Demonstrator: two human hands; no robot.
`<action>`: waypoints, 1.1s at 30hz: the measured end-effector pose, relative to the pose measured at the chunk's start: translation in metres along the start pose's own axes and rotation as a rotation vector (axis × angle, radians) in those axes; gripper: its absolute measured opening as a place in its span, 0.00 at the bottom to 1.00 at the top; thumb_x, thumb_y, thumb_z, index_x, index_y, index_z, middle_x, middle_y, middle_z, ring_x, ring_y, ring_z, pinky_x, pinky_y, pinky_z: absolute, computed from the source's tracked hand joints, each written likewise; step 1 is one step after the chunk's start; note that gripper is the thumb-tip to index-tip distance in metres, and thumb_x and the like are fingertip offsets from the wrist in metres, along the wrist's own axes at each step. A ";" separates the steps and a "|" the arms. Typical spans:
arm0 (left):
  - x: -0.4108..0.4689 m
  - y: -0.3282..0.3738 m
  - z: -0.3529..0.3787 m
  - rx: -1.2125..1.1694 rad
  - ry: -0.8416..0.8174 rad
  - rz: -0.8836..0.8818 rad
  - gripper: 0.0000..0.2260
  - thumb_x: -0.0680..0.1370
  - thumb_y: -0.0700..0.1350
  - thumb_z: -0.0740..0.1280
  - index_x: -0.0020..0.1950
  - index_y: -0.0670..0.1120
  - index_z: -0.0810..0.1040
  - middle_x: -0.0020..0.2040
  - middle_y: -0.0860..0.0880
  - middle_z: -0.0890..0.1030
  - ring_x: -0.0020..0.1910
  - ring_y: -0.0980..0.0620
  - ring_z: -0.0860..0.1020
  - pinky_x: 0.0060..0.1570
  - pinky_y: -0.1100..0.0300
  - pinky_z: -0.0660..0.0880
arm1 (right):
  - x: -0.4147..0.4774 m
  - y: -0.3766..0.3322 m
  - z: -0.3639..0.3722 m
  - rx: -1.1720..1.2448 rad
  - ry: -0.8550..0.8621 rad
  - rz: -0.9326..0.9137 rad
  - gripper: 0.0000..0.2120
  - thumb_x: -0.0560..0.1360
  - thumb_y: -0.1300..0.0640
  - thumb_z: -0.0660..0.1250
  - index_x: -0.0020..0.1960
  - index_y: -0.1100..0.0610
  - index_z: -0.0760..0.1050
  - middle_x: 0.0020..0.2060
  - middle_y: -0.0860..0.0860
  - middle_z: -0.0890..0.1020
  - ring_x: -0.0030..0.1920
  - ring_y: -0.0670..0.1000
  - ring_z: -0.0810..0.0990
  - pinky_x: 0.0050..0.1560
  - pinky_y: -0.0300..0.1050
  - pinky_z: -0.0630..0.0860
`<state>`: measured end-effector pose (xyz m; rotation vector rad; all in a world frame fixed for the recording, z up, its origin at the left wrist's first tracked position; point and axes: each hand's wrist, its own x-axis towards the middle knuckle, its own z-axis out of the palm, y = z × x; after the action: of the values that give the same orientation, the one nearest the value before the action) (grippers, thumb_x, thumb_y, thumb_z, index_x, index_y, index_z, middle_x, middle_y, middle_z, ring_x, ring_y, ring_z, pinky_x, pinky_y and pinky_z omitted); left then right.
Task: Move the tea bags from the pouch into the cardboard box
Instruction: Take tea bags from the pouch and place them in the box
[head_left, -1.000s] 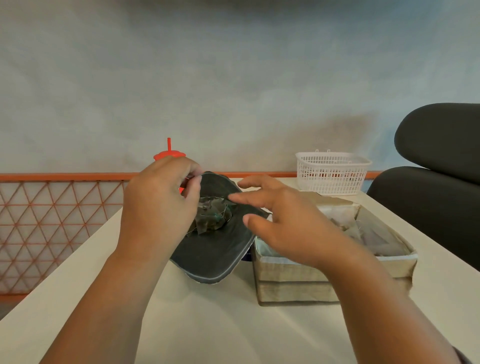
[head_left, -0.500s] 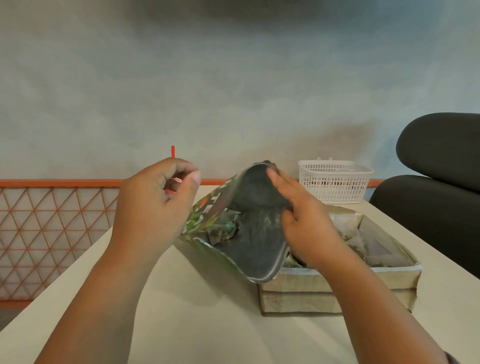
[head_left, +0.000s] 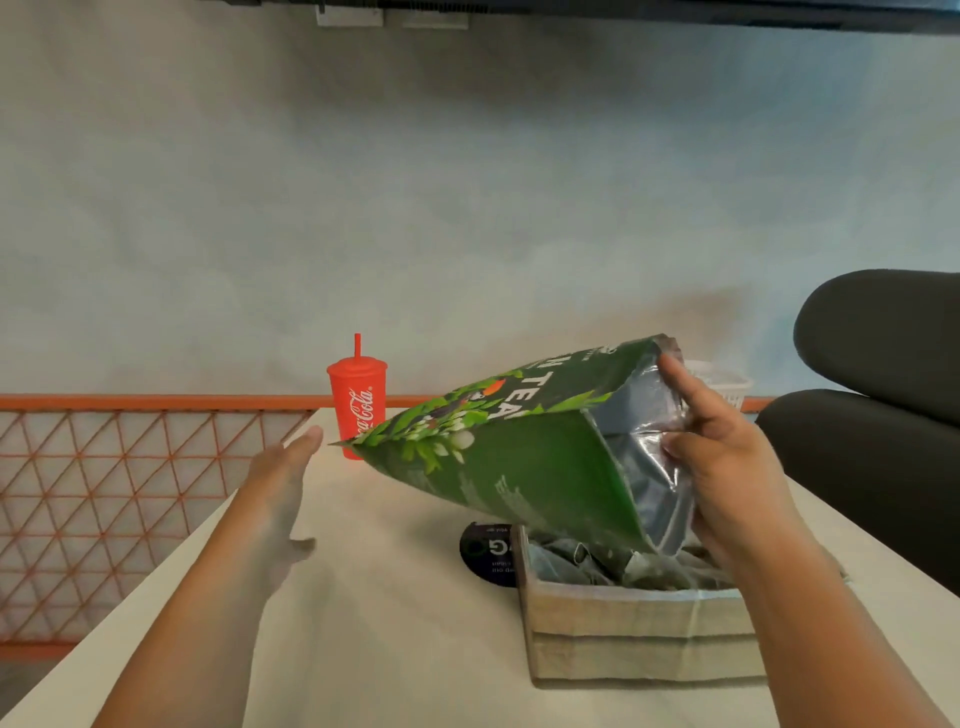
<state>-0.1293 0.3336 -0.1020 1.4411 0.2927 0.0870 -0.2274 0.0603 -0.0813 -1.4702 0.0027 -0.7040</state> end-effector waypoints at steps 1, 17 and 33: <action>0.001 -0.003 0.002 -0.122 -0.062 -0.091 0.26 0.75 0.59 0.63 0.71 0.53 0.63 0.71 0.45 0.62 0.68 0.37 0.62 0.55 0.40 0.68 | 0.000 -0.001 -0.003 0.018 0.001 0.009 0.32 0.73 0.79 0.52 0.66 0.49 0.71 0.47 0.40 0.80 0.28 0.38 0.76 0.29 0.33 0.75; -0.023 -0.030 0.044 -0.698 -0.467 -0.327 0.19 0.70 0.38 0.67 0.60 0.42 0.71 0.47 0.38 0.78 0.45 0.40 0.79 0.34 0.42 0.79 | 0.002 0.005 -0.012 0.037 -0.146 -0.126 0.31 0.72 0.79 0.54 0.53 0.46 0.78 0.48 0.39 0.83 0.39 0.36 0.79 0.38 0.30 0.75; -0.028 -0.021 0.043 -0.571 -0.495 0.281 0.23 0.71 0.26 0.61 0.56 0.52 0.66 0.52 0.46 0.80 0.42 0.50 0.83 0.34 0.58 0.80 | 0.016 0.031 -0.005 0.130 0.124 -0.037 0.22 0.72 0.39 0.64 0.63 0.46 0.74 0.65 0.48 0.74 0.65 0.51 0.72 0.66 0.59 0.68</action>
<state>-0.1480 0.2825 -0.1144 0.8856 -0.3248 0.0340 -0.2028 0.0471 -0.1036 -1.3039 0.0247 -0.8096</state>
